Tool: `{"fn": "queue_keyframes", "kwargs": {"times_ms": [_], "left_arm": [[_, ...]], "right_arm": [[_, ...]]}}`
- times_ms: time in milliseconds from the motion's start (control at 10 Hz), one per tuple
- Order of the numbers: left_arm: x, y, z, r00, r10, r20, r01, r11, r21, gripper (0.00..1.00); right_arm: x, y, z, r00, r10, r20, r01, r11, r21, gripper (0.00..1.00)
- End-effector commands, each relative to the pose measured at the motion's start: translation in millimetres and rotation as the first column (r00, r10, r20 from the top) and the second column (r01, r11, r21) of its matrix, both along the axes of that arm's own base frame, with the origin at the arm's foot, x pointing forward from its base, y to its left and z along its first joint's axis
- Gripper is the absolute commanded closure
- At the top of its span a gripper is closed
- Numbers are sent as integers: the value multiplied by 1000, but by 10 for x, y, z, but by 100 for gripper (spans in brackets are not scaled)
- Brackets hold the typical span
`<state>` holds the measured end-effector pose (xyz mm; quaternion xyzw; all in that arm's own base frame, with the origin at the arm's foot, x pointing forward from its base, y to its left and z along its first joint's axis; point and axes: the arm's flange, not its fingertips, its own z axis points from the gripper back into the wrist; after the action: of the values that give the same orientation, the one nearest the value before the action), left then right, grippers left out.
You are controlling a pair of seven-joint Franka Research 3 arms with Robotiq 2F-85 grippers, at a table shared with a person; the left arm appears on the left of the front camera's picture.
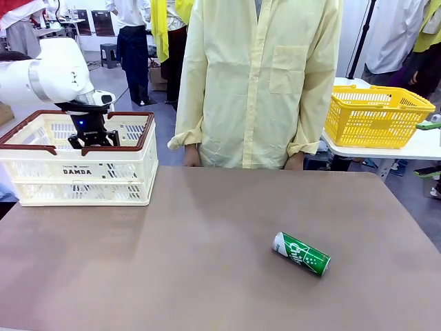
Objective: Place the drinks into the Shopping basket.
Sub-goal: Pick up one drink and place it into the Shopping basket.
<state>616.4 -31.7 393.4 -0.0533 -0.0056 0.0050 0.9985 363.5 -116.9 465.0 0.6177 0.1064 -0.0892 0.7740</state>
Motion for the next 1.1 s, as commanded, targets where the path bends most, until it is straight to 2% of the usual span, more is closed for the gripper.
{"fn": "queue_keyframes", "kwargs": {"times_ms": [0, 200, 400, 500, 600, 700, 800, 900, 1000], "left_arm": [[99, -27, 74, 1000, 13, -19, -12, 999, 50, 0], [104, -42, 116, 1000, 25, -2, -25, 998, 53, 0], [37, -5, 309, 998, 41, 46, -43, 998, 43, 0], [-53, 47, 567, 995, 55, 83, -54, 998, -13, 0], [-211, 130, 947, 989, 91, 120, -79, 991, -105, 0], [-470, 261, 1393, 984, 80, 158, -39, 969, -245, 0], [-718, 443, 1694, 990, 39, 135, 12, 935, -355, 0], [-955, 749, 1925, 995, 8, 97, 42, 862, -505, 0], [-1183, 1097, 2043, 993, -61, 99, 112, 726, -679, 0]], "right_arm": [[-4, -8, 38, 1000, 4, -4, -4, 1000, -5, 0], [-4, -8, 38, 1000, 4, -4, -4, 1000, -5, 0], [-4, -8, 38, 1000, 4, -4, -4, 1000, -5, 0], [-4, -8, 38, 1000, 4, -4, -4, 1000, -5, 0], [-4, -8, 38, 1000, 4, -4, -4, 1000, -5, 0], [-4, -8, 38, 1000, 4, -4, -4, 1000, -5, 0], [-4, -8, 38, 1000, 4, -4, -4, 1000, -5, 0], [-4, -8, 38, 1000, 4, -4, -4, 1000, -5, 0], [-4, -8, 38, 1000, 4, -4, -4, 1000, -5, 0]]}}
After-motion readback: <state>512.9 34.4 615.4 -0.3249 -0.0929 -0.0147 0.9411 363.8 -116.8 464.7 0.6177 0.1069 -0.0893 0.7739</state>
